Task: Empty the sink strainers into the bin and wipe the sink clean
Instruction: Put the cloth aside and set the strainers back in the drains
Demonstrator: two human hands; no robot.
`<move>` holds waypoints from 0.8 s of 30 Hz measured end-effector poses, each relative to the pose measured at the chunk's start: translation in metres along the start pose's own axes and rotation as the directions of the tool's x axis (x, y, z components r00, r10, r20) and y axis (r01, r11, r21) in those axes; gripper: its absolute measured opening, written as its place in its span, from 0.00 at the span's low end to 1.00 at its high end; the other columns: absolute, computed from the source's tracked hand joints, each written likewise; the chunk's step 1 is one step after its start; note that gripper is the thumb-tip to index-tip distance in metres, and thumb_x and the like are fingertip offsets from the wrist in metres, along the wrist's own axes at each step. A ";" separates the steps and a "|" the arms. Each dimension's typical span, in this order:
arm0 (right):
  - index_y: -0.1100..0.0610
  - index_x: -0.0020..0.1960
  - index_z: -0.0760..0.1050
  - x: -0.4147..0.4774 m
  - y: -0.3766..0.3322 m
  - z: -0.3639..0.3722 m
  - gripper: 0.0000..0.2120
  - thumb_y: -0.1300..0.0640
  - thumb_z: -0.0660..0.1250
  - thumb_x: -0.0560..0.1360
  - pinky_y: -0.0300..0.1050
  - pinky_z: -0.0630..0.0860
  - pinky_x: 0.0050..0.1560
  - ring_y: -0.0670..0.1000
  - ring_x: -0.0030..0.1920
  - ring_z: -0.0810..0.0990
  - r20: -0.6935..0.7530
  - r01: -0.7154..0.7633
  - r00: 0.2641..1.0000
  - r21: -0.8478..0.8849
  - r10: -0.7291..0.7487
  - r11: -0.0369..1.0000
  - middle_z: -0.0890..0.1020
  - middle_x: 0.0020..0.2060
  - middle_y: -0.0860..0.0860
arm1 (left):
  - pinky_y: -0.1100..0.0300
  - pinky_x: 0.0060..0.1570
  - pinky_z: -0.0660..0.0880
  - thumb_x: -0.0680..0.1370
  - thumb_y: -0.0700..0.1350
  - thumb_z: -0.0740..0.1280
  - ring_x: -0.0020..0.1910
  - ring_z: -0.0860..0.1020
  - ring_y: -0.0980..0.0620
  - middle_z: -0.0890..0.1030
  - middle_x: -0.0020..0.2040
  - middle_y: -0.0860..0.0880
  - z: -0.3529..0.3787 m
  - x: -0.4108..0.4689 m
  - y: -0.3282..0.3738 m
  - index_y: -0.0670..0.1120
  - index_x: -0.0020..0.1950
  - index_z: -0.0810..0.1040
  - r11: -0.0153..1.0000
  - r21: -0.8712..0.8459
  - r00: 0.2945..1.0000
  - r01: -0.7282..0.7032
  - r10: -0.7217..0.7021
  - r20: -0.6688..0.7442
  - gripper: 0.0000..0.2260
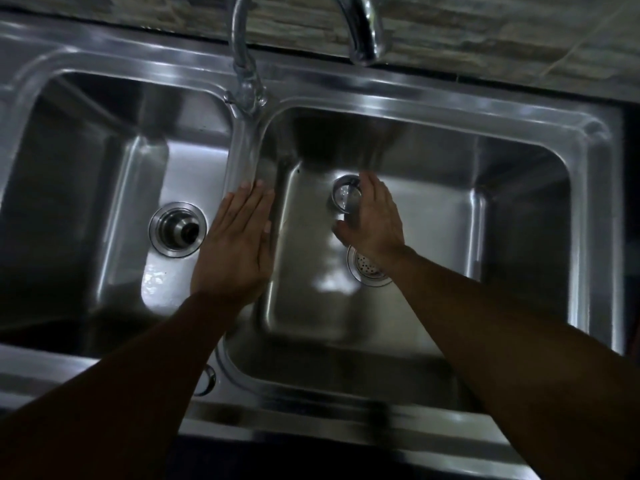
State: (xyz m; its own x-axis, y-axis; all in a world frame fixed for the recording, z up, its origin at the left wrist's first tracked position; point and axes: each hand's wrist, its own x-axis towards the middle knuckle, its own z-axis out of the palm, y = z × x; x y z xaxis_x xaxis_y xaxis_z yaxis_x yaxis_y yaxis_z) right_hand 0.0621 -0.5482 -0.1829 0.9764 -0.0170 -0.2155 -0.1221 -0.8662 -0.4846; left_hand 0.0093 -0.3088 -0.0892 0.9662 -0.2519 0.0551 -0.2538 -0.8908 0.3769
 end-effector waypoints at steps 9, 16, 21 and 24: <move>0.56 0.76 0.62 0.011 -0.004 -0.011 0.47 0.50 0.81 0.63 0.53 0.76 0.62 0.57 0.64 0.74 0.088 0.056 0.995 -0.007 -0.055 0.998 0.68 0.67 0.53 | 0.45 0.79 0.56 0.83 0.42 0.55 0.80 0.60 0.44 0.66 0.78 0.40 -0.005 0.000 0.002 0.38 0.76 0.67 1.000 -0.021 1.000 -0.017 0.017 -0.009 0.21; 0.57 0.69 0.70 -0.042 -0.027 -0.031 0.43 0.50 0.83 0.58 0.43 0.74 0.58 0.55 0.58 0.76 0.013 -0.007 1.000 0.090 0.006 0.996 0.69 0.62 0.54 | 0.50 0.81 0.51 0.84 0.44 0.52 0.80 0.58 0.44 0.64 0.79 0.40 -0.008 -0.004 -0.001 0.39 0.78 0.63 0.998 -0.056 0.999 -0.034 0.034 0.007 0.23; 0.56 0.63 0.74 -0.074 -0.082 -0.056 0.39 0.43 0.76 0.55 0.34 0.71 0.52 0.45 0.51 0.72 -0.114 0.044 0.993 0.167 -0.025 0.985 0.71 0.57 0.50 | 0.54 0.80 0.55 0.85 0.45 0.53 0.80 0.60 0.47 0.63 0.80 0.43 -0.044 -0.003 -0.019 0.42 0.80 0.61 0.949 -0.311 0.993 -0.056 0.086 0.084 0.23; 0.53 0.66 0.72 -0.076 -0.109 -0.065 0.37 0.47 0.80 0.60 0.31 0.71 0.56 0.39 0.54 0.70 -0.193 0.125 0.977 0.186 -0.089 0.975 0.72 0.59 0.47 | 0.54 0.77 0.60 0.84 0.45 0.57 0.76 0.67 0.46 0.69 0.77 0.42 -0.069 -0.005 -0.051 0.43 0.78 0.66 0.961 -0.275 0.999 -0.007 0.019 0.040 0.22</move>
State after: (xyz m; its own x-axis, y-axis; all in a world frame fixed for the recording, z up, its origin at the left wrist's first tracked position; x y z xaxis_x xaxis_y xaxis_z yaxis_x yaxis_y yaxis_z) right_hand 0.0133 -0.4847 -0.0586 0.9993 -0.0361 -0.0038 -0.0297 -0.7537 -0.6566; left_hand 0.0204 -0.2357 -0.0453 0.9586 -0.2838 0.0250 -0.2383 -0.7507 0.6162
